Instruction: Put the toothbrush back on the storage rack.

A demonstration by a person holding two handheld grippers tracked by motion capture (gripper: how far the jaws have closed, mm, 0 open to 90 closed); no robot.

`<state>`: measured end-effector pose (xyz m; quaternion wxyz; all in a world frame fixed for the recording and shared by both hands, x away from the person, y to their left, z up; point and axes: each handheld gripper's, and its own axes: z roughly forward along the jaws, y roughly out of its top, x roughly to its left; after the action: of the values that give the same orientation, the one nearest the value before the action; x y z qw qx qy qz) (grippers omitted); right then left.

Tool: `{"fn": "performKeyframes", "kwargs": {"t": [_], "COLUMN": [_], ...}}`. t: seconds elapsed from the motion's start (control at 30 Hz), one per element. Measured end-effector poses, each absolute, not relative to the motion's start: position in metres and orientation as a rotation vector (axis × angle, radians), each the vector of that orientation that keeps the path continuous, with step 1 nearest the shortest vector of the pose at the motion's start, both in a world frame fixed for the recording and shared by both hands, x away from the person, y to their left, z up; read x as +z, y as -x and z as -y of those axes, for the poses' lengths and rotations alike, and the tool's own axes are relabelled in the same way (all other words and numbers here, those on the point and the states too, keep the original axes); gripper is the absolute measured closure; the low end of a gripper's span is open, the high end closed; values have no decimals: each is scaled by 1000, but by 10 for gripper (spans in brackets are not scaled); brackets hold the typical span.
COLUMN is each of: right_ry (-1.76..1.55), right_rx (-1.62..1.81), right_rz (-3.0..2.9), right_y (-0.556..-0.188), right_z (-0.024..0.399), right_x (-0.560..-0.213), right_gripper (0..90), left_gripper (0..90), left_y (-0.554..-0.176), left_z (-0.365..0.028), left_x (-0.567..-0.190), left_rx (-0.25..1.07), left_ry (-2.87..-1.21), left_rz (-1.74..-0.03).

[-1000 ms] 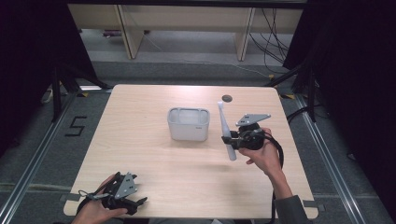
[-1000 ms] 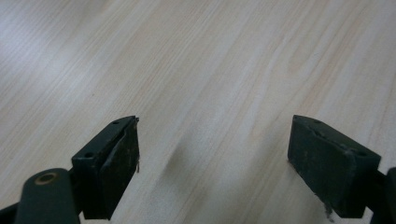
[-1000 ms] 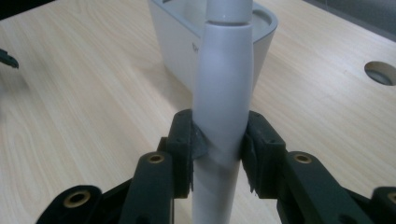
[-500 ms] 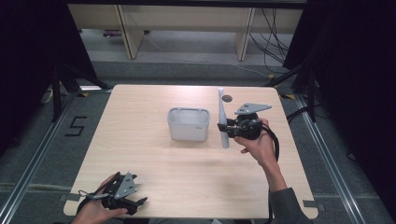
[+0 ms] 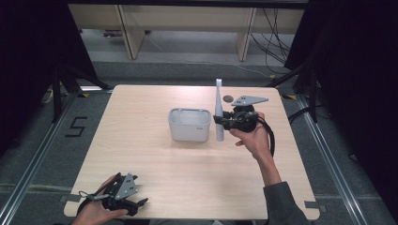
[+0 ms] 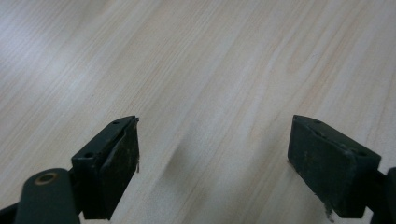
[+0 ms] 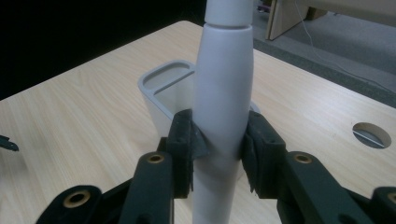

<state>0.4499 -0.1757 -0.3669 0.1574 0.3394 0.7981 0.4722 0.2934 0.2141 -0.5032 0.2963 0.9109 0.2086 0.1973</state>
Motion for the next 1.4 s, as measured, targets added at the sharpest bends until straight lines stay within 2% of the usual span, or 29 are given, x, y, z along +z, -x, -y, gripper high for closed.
{"fn": "performKeyframes", "kwargs": {"t": [0.67,1.4], "right_ry": [-942,-990], "right_rx": [1395,1427], "right_rz": [-2259,-2171], "right_y": [-464,-491], "right_z": [156,140], "right_x": [-342,-338], "right_gripper": [669,668], "left_gripper": [164,163], "left_y": [-293,-293], "left_z": [-214,-214], "left_x": [-503,-503], "left_rx": [525,523], "left_ry": [-2424,-2424], "left_rz": [-548,-547]}}
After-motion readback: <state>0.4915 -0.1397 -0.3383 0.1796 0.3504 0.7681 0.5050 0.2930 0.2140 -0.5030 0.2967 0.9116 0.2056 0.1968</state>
